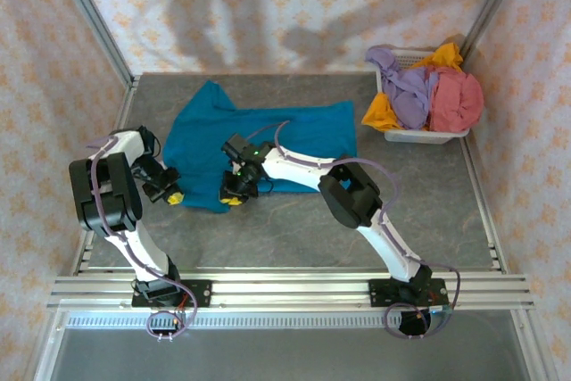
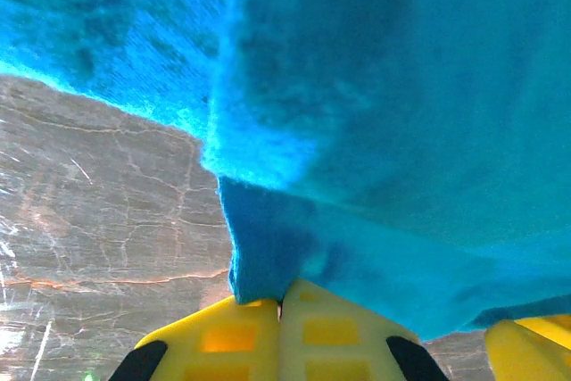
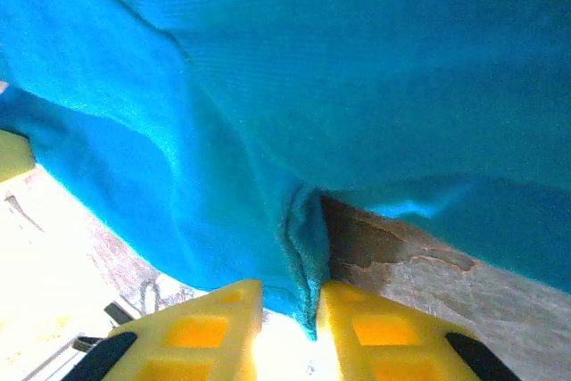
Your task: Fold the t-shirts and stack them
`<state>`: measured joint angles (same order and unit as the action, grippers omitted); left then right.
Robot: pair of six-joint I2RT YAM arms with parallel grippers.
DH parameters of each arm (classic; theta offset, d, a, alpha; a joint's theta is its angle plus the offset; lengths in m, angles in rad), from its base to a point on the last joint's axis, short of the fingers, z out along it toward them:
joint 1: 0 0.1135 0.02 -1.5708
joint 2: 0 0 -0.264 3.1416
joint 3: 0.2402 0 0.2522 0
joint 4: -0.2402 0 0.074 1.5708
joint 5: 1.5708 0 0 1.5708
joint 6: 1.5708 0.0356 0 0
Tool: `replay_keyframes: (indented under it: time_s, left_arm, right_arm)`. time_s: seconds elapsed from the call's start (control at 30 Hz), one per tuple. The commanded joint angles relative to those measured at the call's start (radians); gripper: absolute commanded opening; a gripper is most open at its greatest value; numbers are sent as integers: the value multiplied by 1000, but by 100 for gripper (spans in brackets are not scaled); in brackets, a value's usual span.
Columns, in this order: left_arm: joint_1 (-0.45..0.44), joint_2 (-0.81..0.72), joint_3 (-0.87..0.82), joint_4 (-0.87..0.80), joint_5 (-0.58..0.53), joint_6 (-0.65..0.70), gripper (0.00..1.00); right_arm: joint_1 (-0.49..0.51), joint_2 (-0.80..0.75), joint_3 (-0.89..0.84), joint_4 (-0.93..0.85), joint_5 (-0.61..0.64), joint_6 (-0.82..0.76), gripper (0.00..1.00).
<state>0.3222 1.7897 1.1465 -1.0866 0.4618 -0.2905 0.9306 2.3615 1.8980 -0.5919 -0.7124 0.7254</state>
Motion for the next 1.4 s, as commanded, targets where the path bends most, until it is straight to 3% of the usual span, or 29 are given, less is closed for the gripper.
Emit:
replay_keyframes:
  time_s: [0.0,0.23,0.43,0.63,1.23,1.27,1.37]
  left_arm:
    - [-3,-35,35,-48,5,-15,1]
    - [-5,-43,65,-59,28,-21,0]
    - [-5,-40,167,-96,47,-30,0]
    - [-16,18,267,-77,57,-51,0]
    - [-46,342,625,-110,91,-76,0]
    - [-46,359,645,-110,92,-79,4]
    - [-42,403,727,-147,100,-74,17]
  right_arm:
    - [2,23,28,15,-18,0,20]
    - [-2,24,55,14,-22,-5,0]
    - [-35,9,78,25,-22,8,0]
    - [-90,46,79,161,-54,90,0]
    - [-218,274,439,130,-119,134,0]
    - [-225,286,459,130,-130,137,0]
    - [-249,298,537,64,-138,92,25]
